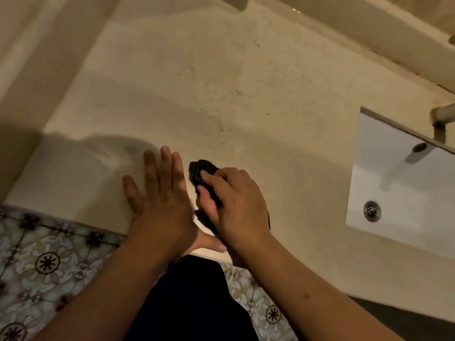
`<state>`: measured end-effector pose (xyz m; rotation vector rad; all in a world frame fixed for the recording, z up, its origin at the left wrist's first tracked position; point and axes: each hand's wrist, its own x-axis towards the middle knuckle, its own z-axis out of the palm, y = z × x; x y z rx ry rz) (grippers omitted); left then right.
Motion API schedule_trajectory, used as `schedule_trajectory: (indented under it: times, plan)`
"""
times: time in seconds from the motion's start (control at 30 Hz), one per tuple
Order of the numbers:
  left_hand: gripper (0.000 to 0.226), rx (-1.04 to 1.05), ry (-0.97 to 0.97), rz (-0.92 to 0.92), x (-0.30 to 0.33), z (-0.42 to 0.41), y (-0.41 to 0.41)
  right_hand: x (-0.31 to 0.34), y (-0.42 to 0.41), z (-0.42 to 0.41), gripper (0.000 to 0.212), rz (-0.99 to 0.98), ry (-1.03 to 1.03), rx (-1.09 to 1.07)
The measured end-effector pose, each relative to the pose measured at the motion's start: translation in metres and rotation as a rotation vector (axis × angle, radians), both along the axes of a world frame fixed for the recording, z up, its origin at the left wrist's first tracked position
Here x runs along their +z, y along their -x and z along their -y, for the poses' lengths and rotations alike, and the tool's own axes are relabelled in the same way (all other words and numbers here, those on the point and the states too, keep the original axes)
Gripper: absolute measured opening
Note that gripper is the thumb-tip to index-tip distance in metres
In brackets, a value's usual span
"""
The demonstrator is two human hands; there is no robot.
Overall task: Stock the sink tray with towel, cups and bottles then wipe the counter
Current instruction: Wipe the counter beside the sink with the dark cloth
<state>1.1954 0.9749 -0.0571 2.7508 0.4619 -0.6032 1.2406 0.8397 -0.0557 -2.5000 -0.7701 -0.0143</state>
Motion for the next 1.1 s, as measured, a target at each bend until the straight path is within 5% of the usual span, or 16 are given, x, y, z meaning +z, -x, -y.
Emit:
schedule_trajectory:
  times: [0.33, 0.43, 0.6, 0.77, 0.9, 1.1]
  plan:
    - [0.184, -0.012, 0.046, -0.140, 0.015, -0.002, -0.006, 0.002, -0.027, 0.135, 0.029, -0.009, 0.158, -0.605]
    - [0.181, -0.053, 0.008, -0.164, 0.015, -0.002, -0.007, 0.012, -0.033, 0.140, 0.030, -0.038, 0.061, -0.744]
    - [0.177, -0.063, 0.009, -0.100, 0.013, -0.003, -0.003, 0.027, -0.019, 0.078, 0.025, -0.033, -0.189, -0.500]
    - [0.174, -0.018, -0.025, -0.067, 0.008, -0.004, -0.003, 0.015, 0.009, 0.051, 0.027, -0.001, 0.080, -0.078]
    - [0.176, -0.020, -0.032, -0.038, 0.013, 0.001, 0.003, 0.014, 0.010, 0.081, 0.027, 0.034, 0.188, -0.089]
    - [0.151, 0.037, -0.040, -0.009, 0.042, 0.027, 0.012, 0.033, -0.003, 0.147, 0.040, -0.148, 0.231, -0.085]
